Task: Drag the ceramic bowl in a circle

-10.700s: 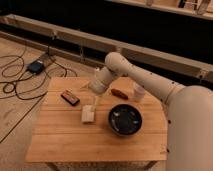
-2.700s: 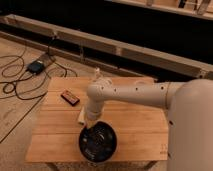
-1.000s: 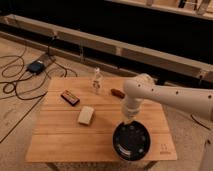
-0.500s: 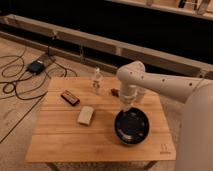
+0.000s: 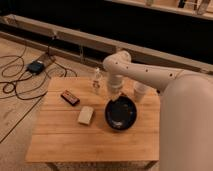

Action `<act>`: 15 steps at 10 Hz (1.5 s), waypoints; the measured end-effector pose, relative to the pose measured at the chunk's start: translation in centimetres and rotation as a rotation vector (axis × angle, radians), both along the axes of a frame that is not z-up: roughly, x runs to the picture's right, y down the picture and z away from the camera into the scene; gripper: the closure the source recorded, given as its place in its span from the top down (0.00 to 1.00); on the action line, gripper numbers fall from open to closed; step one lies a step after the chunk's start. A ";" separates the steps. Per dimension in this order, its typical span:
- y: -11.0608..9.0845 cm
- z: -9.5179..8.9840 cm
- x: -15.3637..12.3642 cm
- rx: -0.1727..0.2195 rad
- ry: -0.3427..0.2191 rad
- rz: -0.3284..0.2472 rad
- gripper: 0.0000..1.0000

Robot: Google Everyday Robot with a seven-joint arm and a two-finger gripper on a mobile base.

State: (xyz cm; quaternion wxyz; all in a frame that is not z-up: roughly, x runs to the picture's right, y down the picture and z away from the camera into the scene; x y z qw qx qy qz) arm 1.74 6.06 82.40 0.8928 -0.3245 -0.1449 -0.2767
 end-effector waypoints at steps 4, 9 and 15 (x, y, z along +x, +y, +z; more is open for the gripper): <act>2.7 -1.7 -8.0 -0.024 -0.152 0.016 0.02; 7.8 -3.9 -11.2 -0.113 -0.235 0.065 0.02; 12.2 -4.5 -4.7 -0.221 -0.120 0.098 0.02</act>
